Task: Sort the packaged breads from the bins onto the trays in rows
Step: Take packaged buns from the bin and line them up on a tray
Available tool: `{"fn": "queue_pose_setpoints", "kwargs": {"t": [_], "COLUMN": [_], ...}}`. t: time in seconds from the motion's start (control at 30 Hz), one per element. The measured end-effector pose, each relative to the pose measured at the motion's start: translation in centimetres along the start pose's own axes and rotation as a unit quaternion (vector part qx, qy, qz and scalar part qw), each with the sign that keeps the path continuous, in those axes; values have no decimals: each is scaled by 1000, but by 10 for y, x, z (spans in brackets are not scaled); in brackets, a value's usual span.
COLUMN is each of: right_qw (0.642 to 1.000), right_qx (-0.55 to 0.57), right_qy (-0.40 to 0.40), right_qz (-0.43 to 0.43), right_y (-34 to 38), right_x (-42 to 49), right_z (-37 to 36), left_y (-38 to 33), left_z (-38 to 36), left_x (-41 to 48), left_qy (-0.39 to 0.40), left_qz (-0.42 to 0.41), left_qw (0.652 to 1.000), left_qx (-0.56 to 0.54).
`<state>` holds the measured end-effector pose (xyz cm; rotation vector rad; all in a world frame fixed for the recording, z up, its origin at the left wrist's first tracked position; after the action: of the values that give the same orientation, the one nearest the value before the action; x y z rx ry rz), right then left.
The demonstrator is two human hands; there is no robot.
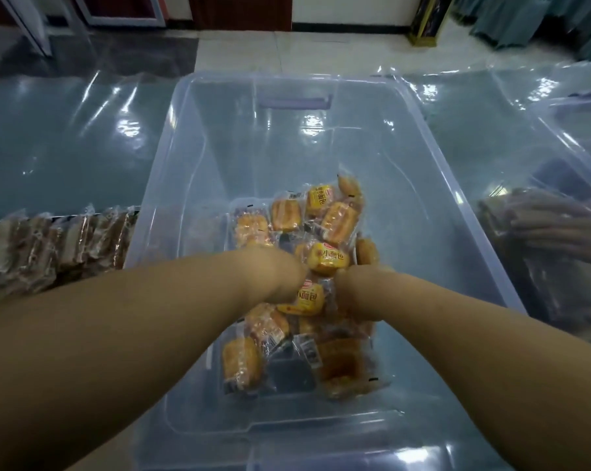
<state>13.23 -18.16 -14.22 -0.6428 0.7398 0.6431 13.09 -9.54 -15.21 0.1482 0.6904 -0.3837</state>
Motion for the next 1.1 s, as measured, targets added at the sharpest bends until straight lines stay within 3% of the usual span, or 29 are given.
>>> {"fn": "queue_pose_setpoints", "kwargs": {"t": [0.07, 0.3, 0.5, 0.57, 0.77, 1.0, 1.1], "right_qw": [999, 988, 986, 986, 989, 975, 975], "right_qx": [43, 141, 104, 102, 63, 60, 35], "right_qy": [-5, -36, -122, -127, -135, -206, -201], "right_qz": [-27, -49, -33, -19, 18, 63, 88], "right_y": [-4, -15, -32, -36, -28, -15, -7], "right_x": [4, 1, -10, -10, 5, 22, 31], "right_z": [1, 10, 41, 48, 65, 57, 51], "left_y": [-6, -12, 12, 27, 39, 43, 46], "left_z": [-2, 12, 40, 41, -9, -37, -44], "left_x": [3, -5, -28, -38, -28, 0, 4], "left_qy": [-12, -51, -65, -46, 81, 125, 135], "left_qz": [-7, 22, 33, 52, 97, 87, 91], "left_qw": [1000, 996, 995, 994, 991, 981, 980], "left_qx": [-20, 67, -66, -85, 41, 123, 115]}}
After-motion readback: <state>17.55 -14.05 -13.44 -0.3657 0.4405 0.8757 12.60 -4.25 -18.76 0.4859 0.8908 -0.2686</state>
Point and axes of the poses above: each hand's wrist, its own x-axis towards the middle knuckle, its own z-axis out of the back of the hand, y = z × x, the point moved 9 cm from there along x, towards the middle knuckle, and after that the axes turned 1 degree about y, right-handed, at the moved point
